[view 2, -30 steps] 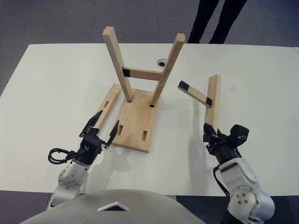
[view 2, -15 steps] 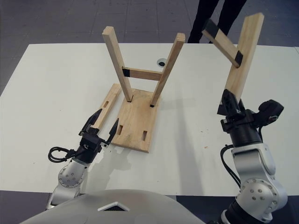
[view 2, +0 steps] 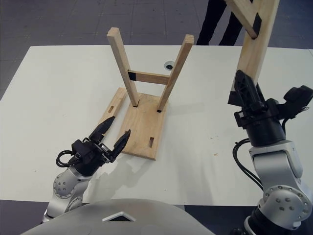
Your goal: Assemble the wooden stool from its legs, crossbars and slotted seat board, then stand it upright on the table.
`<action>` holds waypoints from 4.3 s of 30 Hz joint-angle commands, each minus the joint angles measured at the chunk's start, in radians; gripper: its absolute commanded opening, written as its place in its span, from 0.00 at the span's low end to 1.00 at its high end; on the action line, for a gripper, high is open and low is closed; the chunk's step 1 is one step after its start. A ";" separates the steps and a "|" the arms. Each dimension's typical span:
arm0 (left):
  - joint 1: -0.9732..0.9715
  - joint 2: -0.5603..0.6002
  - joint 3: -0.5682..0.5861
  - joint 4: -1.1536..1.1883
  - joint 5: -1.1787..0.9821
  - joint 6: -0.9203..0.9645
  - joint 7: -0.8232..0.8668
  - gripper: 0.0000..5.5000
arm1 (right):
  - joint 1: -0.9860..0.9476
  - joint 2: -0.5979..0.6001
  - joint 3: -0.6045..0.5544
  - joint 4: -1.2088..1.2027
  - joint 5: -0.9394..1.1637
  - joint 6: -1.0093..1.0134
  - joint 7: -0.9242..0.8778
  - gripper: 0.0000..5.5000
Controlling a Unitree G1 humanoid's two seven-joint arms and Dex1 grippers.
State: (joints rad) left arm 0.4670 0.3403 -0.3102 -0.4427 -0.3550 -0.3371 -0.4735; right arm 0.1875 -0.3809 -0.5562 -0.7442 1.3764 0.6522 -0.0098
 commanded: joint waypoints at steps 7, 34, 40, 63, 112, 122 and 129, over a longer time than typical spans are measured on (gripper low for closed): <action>-0.054 0.118 0.122 -0.136 -0.424 0.285 -0.149 0.55 | 0.046 -0.113 0.123 0.020 0.228 0.028 0.078 0.19; -0.083 0.137 0.294 -0.085 -0.749 0.619 -0.516 0.55 | 0.091 -0.204 0.580 0.079 0.343 0.191 0.405 0.19; -0.088 0.160 0.287 -0.089 -0.770 0.686 -0.599 0.55 | 0.050 -0.190 0.635 0.113 0.376 0.211 0.441 0.19; -0.162 0.137 0.309 -0.077 -0.831 0.799 -0.676 0.55 | -0.133 -0.127 0.807 0.311 0.566 0.318 0.505 0.19; -0.274 0.065 0.286 -0.040 -0.849 0.919 -0.655 0.55 | -0.147 -0.070 0.828 0.334 0.387 0.427 0.678 0.19; -0.271 0.038 0.283 -0.036 -0.878 0.920 -0.695 0.55 | -0.152 -0.057 0.829 0.354 0.393 0.432 0.682 0.19; -0.306 -0.025 0.302 -0.023 -0.957 0.920 -0.701 0.55 | -0.143 -0.035 0.835 0.366 0.430 0.433 0.680 0.19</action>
State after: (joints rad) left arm 0.1833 0.3231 -0.0213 -0.4754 -1.2945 0.5807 -1.1640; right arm 0.0524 -0.4209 0.2775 -0.3786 1.7827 1.0783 0.6625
